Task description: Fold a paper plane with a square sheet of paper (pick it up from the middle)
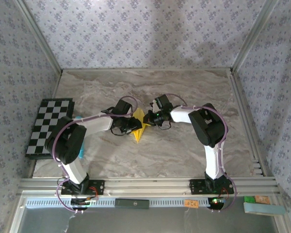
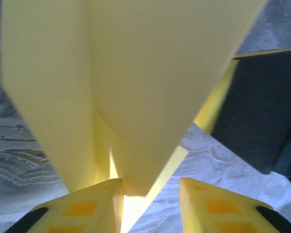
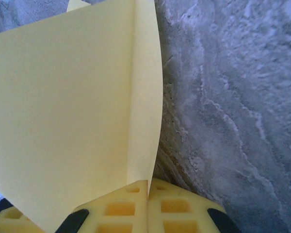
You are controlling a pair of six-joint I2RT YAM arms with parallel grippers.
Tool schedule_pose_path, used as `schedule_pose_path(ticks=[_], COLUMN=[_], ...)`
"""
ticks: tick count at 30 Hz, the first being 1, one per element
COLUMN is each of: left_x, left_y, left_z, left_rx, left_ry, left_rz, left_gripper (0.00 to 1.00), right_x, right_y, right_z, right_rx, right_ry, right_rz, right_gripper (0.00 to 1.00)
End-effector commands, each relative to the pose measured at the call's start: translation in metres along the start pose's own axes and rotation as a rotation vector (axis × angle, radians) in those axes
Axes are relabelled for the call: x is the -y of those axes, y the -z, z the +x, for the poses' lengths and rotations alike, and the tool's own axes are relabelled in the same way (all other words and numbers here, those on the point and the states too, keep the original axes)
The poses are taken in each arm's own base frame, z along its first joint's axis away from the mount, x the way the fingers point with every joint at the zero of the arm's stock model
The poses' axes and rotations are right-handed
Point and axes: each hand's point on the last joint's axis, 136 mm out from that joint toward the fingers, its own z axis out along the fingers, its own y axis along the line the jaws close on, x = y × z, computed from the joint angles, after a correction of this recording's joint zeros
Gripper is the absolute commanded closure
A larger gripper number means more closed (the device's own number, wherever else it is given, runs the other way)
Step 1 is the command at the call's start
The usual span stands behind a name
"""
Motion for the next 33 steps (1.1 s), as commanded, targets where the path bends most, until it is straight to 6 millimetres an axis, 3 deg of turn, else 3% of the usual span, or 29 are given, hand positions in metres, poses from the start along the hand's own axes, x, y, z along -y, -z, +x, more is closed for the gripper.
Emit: schedule_pose_path(ticks=[1, 7, 13, 25, 33], left_x=[-0.006, 0.005, 0.006, 0.002, -0.005], left_y=[0.002, 0.002, 0.0, -0.006, -0.005], left_z=[0.001, 0.003, 0.003, -0.005, -0.008], left_rx=[0.001, 0.009, 0.013, 0.021, 0.027], left_ry=[-0.039, -0.082, -0.108, -0.114, -0.135], left_rz=[-0.081, -0.05, -0.069, -0.136, -0.207], left_gripper=[0.59, 0.46, 0.42, 0.49, 0.59], right_x=[-0.018, -0.024, -0.029, -0.033, -0.032], right_y=[0.013, 0.015, 0.016, 0.017, 0.017], right_z=[-0.007, -0.007, -0.007, -0.006, -0.006], right_rx=[0.02, 0.019, 0.014, 0.008, 0.006], right_ry=[0.003, 0.001, -0.001, -0.002, -0.009], right_rz=[-0.037, -0.056, -0.078, -0.091, -0.09], right_gripper=[0.94, 0.94, 0.93, 0.93, 0.93])
